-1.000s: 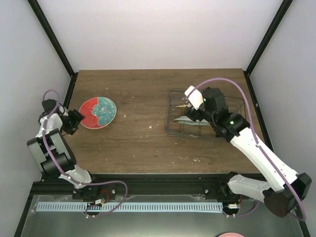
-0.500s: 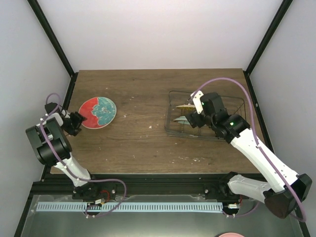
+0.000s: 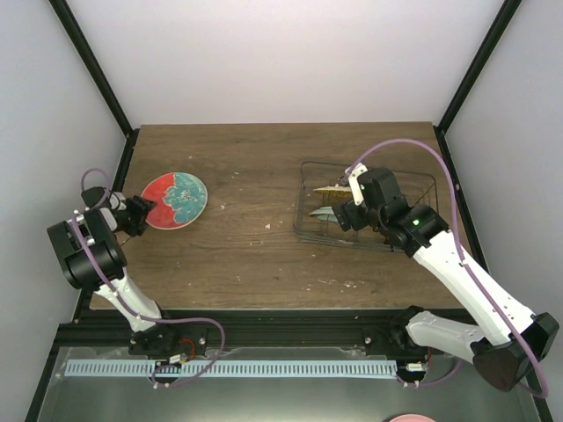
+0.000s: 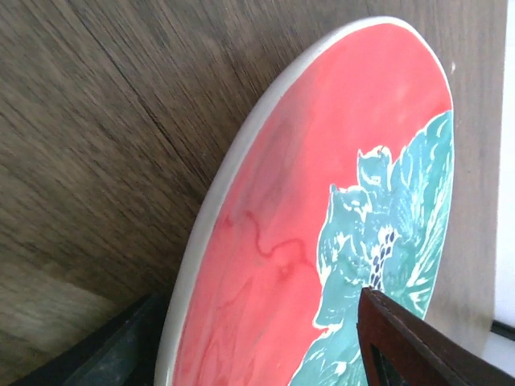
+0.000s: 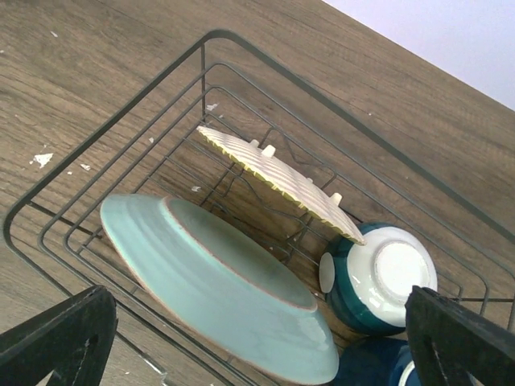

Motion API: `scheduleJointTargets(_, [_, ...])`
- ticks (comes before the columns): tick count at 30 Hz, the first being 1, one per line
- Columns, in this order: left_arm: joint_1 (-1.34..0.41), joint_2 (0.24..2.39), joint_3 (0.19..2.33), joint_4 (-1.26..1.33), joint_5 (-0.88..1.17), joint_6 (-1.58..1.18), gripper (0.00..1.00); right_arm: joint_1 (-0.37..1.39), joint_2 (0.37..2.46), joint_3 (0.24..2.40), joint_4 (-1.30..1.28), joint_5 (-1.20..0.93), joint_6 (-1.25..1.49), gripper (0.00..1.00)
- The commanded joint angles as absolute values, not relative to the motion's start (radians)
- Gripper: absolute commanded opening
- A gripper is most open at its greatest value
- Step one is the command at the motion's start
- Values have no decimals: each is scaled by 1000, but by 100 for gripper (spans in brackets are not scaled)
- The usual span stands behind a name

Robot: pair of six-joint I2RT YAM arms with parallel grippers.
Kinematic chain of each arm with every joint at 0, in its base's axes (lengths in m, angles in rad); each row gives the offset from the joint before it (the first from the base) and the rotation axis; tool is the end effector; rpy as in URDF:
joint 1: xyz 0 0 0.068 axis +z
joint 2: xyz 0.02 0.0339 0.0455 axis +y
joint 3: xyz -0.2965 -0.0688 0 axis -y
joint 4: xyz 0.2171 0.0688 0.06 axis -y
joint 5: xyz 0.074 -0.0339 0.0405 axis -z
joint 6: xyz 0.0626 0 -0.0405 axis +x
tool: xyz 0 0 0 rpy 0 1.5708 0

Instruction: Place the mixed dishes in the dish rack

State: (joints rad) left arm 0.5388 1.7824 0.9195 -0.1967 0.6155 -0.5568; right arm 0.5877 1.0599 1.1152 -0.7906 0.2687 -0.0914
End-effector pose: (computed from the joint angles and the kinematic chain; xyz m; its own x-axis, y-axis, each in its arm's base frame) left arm 0.3020 0.1384 0.1683 -0.5422 -0.8269 -0.1492 -0.5455 0.4815 -0.6860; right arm 0.1658 0.0905 0.3539 -0.5221 -0.4536 -0.7223 -0.4201 0.8738 -0.2450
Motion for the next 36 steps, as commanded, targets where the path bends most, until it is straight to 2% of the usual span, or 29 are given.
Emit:
scheduleJointTargets(1, [539, 1854, 842, -105, 639, -603, 61, 604, 1047, 1163, -808, 248, -46, 98])
scheduleJointTargets(4, [538, 1858, 810, -57, 654, -618, 45, 609, 1035, 1156, -805, 233, -49, 94])
scheduleJointTargets(8, [539, 1862, 783, -22, 673, -619, 15, 612, 1017, 1135, -792, 211, -57, 84])
scheduleJointTargets(11, [539, 1862, 768, -1, 695, -622, 0, 613, 1000, 1123, -779, 193, -53, 78])
scheduleJointTargets(14, [538, 1854, 752, 26, 727, -623, 0, 614, 988, 1113, -773, 175, -47, 70])
scheduleJointTargets(20, [538, 1808, 716, 110, 813, -644, 0, 616, 979, 1097, -759, 142, -24, 70])
scheduleJointTargets(26, [529, 1678, 671, 192, 959, -666, 0, 615, 983, 1077, -639, -39, 55, 79])
scheduleJointTargets(30, [507, 1526, 666, 177, 1037, -656, 0, 615, 1078, 1114, -596, -151, 157, 90])
scheduleJointTargets(36, [472, 1327, 710, 56, 1068, -638, 0, 632, 1247, 1204, -565, -287, 247, 90])
